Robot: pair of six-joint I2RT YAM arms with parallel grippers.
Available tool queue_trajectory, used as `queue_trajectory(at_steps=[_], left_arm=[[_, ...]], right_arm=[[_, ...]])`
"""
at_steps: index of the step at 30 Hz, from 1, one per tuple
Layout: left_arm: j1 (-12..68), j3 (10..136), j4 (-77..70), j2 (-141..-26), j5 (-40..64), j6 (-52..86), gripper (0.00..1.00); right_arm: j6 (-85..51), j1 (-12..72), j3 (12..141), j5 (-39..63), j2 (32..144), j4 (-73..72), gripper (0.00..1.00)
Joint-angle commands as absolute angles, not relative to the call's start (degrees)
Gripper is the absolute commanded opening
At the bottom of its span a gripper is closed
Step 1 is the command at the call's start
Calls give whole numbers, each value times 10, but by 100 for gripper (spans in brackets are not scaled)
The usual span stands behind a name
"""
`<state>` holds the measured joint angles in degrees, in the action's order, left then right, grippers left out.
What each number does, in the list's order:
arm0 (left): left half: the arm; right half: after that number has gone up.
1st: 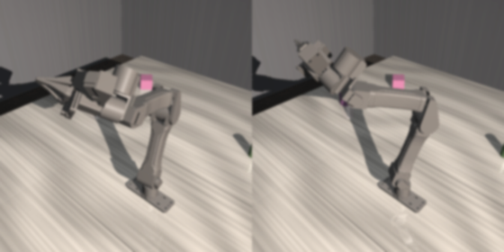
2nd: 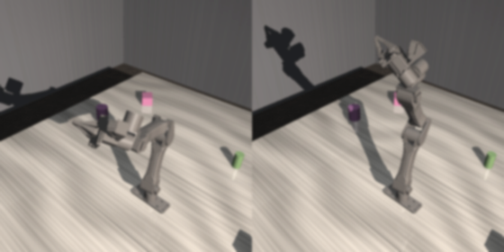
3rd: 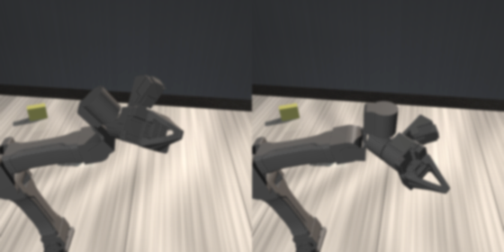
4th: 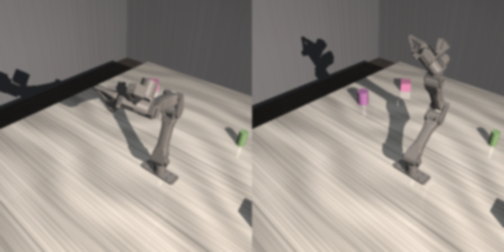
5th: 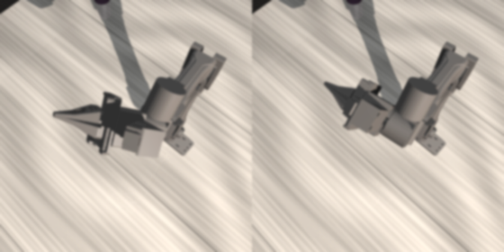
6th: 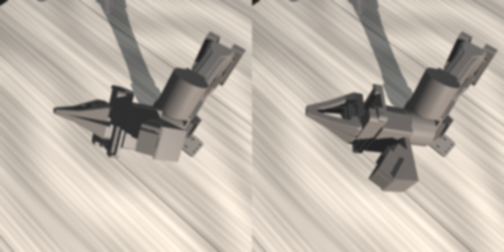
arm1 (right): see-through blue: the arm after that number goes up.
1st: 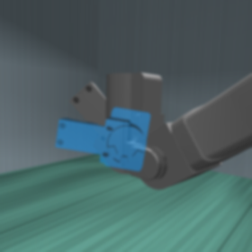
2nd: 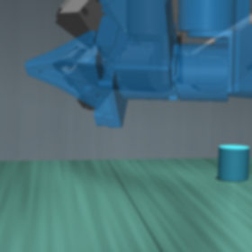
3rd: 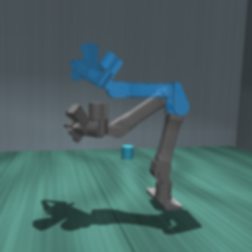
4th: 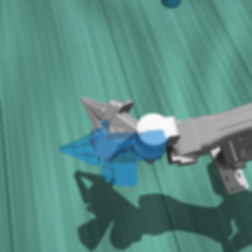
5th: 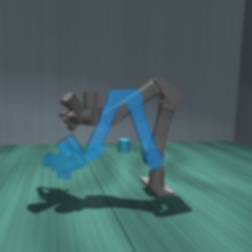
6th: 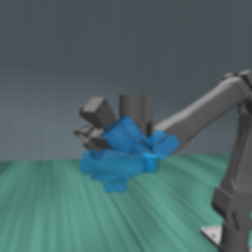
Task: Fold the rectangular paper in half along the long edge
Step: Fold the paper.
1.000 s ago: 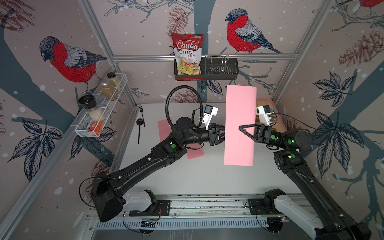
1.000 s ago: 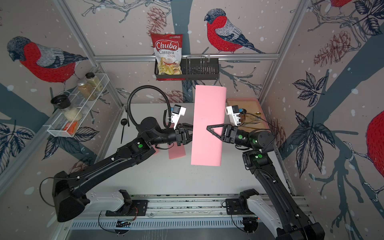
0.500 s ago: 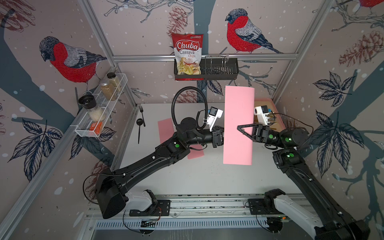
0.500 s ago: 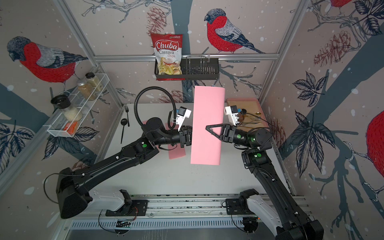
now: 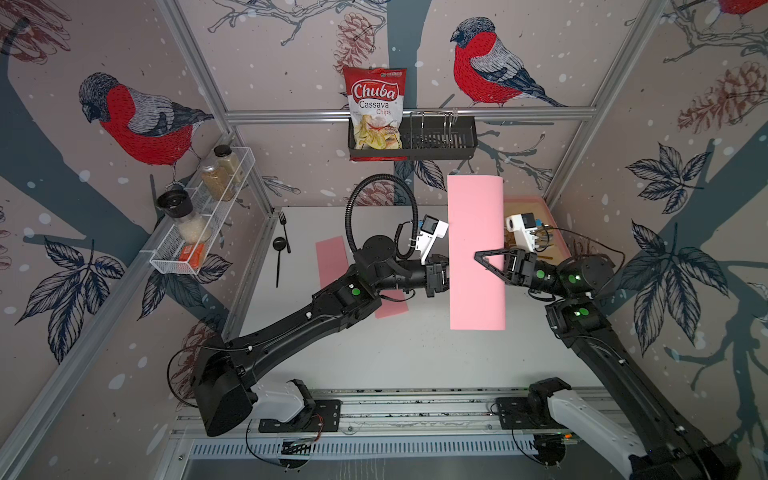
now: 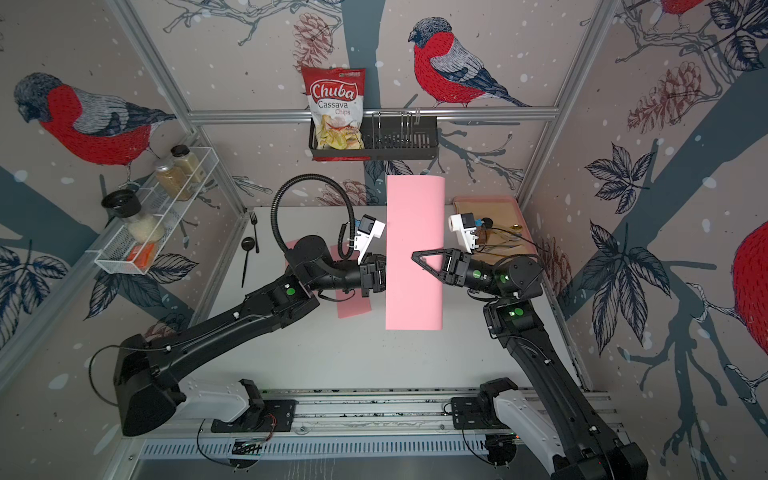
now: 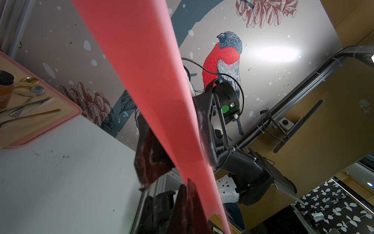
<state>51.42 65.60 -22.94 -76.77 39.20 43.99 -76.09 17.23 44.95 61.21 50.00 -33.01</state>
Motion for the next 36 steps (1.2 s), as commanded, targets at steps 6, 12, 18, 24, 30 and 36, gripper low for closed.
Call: queue_trajectory(at_steps=[6,12,18,24,30,36], left_arm=[[515,654,-236,-762,392,424,0],[515,652,-240,-762,391,426,0],[515,653,-227,-755,386,419,0],[514,649,-235,-755,389,425,0],[514,650,-239,-758,393,427,0],[515,648,-233,-754,389,424,0]], right_arm=[[-706,156,473,602,485,-273,57],[-686,149,480,598,479,-241,59],[-671,133,484,608,469,-212,59],[-674,125,485,610,461,-210,57],[-683,124,484,606,461,-221,51],[-682,120,483,610,457,-216,47]])
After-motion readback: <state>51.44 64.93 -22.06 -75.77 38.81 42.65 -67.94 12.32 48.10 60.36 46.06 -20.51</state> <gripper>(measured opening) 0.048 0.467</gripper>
